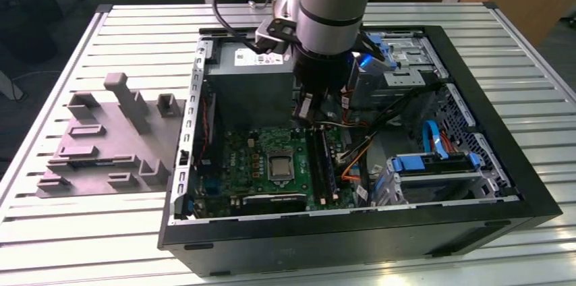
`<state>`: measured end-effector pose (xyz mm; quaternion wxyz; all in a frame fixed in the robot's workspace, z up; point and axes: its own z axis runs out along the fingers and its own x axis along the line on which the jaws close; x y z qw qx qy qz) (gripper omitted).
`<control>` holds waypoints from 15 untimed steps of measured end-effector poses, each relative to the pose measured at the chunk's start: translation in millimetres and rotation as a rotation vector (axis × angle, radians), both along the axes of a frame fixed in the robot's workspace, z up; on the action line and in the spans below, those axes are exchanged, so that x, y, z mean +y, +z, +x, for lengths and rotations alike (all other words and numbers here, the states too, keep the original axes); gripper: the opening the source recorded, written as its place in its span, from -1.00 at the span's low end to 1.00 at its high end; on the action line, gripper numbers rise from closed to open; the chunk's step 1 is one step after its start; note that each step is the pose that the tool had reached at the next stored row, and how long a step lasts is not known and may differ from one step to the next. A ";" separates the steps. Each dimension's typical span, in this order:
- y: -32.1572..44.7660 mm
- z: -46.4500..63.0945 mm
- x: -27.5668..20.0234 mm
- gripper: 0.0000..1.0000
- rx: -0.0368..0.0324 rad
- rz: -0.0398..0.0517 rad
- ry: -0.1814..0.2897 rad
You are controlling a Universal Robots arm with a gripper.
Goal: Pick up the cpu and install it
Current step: 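Install the first cpu locking lever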
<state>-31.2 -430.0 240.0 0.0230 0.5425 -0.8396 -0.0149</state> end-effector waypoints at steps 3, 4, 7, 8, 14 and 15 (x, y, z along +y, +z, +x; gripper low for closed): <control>-1.0 -0.1 2.5 -0.79 0.0000 0.0003 0.000; -1.2 -0.3 3.2 -0.79 0.0000 0.0003 0.000; -2.3 -1.4 4.8 -0.79 0.0000 0.0006 0.000; -2.6 -2.2 5.2 -0.79 -0.0001 0.0007 0.000; -3.7 -7.0 6.1 -0.79 0.0001 0.0002 0.000; -3.8 -7.5 6.1 -0.79 0.0000 0.0003 0.000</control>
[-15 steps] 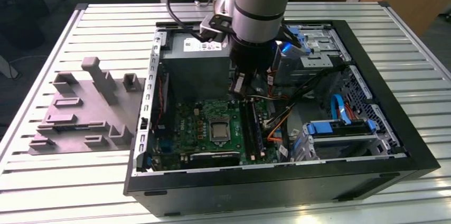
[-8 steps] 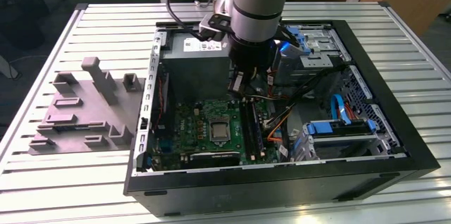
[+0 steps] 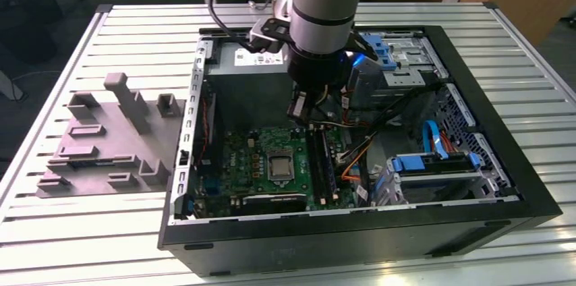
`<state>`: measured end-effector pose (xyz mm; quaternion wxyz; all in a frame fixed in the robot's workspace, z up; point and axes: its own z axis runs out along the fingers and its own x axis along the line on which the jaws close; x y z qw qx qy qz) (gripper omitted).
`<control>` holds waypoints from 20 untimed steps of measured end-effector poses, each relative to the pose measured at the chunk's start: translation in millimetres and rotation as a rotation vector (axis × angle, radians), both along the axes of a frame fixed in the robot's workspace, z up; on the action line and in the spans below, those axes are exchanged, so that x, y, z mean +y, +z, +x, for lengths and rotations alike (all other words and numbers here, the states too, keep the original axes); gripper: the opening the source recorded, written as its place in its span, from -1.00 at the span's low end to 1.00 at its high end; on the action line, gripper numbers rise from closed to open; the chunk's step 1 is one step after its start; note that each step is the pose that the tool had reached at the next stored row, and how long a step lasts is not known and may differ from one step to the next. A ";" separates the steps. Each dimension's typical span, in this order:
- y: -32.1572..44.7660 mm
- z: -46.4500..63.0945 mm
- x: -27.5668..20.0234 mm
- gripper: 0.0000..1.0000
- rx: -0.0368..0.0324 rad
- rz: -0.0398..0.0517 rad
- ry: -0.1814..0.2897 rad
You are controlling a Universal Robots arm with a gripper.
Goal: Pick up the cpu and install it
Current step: 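Install the first cpu locking lever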
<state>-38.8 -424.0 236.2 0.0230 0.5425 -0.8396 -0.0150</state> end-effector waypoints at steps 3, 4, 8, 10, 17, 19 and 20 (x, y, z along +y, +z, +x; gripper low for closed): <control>0.0 -0.8 -1.3 -0.79 0.0000 -0.0018 0.002; 0.0 -1.0 -1.9 -0.79 0.0000 -0.0030 0.002; 0.0 -2.2 -6.5 -0.79 0.0000 -0.0070 0.005; -0.1 -3.0 -8.8 -0.79 -0.0001 -0.0077 0.009; -0.1 -5.1 -12.2 -0.79 -0.0004 -0.0078 0.061; 0.0 -5.4 -14.0 -0.79 -0.0004 -0.0081 0.064; -0.1 -5.4 -15.1 -0.79 -0.0004 -0.0082 0.064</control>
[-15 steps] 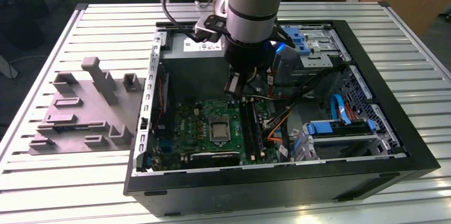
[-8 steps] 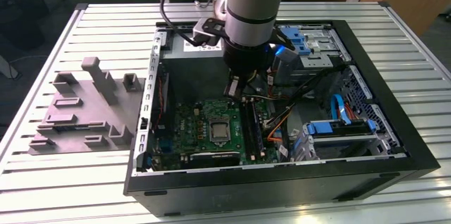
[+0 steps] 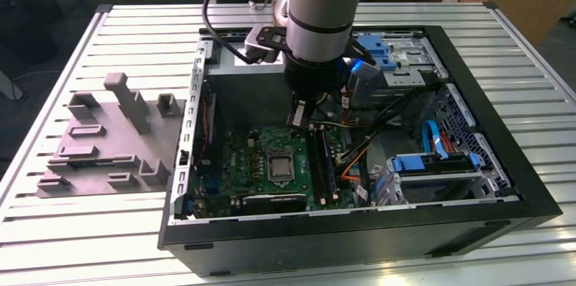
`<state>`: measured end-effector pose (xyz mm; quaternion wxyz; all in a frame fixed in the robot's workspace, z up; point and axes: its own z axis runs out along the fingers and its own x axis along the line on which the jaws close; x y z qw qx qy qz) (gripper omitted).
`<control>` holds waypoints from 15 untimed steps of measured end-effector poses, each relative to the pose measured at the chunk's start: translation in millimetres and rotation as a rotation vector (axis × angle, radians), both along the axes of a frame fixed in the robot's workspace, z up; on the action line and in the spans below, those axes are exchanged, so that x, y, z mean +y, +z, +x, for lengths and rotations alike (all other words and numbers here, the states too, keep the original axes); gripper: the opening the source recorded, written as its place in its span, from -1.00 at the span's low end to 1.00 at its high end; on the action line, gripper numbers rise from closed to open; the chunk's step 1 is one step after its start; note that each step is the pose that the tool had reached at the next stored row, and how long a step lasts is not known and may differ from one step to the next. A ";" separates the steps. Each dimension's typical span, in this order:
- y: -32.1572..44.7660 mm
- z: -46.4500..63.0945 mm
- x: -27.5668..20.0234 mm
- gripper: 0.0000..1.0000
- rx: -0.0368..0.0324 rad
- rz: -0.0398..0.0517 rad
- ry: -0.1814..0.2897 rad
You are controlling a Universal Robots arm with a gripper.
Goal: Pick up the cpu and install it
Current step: 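Install the first cpu locking lever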
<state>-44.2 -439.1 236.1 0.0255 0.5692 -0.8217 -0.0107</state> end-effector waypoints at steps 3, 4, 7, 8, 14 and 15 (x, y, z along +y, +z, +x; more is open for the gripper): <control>0.0 -0.2 -3.4 -0.79 0.0000 -0.0001 0.002; 0.0 -0.2 -4.3 -0.79 0.0000 -0.0001 0.003; 0.0 -0.3 -5.1 -0.79 0.0000 -0.0001 0.004; 0.0 -0.3 -5.1 -0.79 0.0000 -0.0001 0.004; 0.0 -0.3 -5.1 -0.79 0.0000 -0.0001 0.004; 0.0 -0.3 -5.1 -0.79 0.0000 0.0000 0.004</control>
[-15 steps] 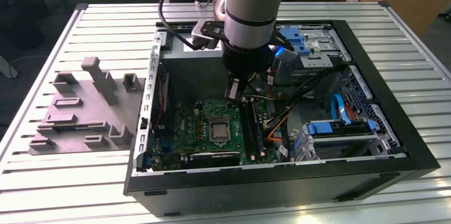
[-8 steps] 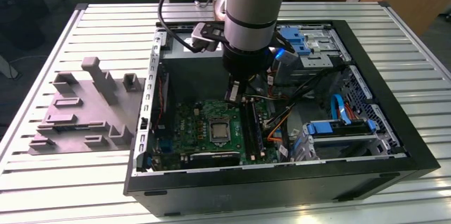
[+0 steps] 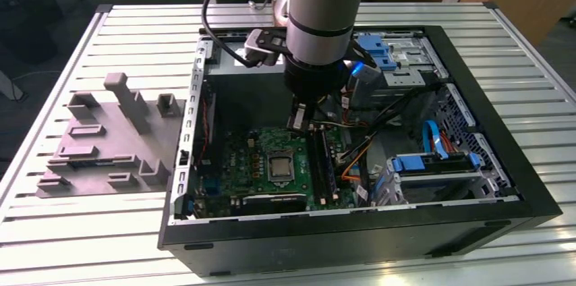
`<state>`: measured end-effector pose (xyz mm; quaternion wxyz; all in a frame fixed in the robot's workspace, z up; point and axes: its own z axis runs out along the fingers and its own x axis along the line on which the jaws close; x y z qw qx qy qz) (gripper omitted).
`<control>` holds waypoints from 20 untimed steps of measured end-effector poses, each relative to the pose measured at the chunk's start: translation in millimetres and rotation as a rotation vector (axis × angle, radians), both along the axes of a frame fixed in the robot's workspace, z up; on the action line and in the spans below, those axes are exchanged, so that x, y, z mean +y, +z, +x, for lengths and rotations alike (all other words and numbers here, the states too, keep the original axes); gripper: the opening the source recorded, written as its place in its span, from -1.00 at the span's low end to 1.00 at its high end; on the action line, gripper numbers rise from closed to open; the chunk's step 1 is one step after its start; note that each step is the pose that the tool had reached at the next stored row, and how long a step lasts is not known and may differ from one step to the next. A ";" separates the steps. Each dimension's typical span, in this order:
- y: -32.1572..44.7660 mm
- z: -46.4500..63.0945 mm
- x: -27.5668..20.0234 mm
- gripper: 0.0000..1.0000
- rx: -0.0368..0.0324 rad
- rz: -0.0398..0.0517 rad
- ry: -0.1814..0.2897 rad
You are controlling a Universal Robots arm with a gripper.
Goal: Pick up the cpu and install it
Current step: 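Install the first cpu locking lever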
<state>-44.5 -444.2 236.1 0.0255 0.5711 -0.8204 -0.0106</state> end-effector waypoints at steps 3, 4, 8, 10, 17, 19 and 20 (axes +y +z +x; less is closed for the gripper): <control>0.0 -0.1 -0.2 -0.79 0.0000 0.0000 0.000; 0.0 -0.4 -0.9 -0.79 0.0000 0.0000 0.001; -0.1 -2.4 -2.2 -0.79 0.0001 -0.0001 0.031; -0.3 -2.7 -2.9 -0.79 0.0000 0.0000 0.049; -1.0 -3.0 -6.7 -0.79 0.0000 0.0000 0.094; -1.4 -3.1 -9.6 -0.79 0.0000 0.0000 0.099; -1.5 -3.1 -11.4 -0.79 0.0000 0.0000 0.100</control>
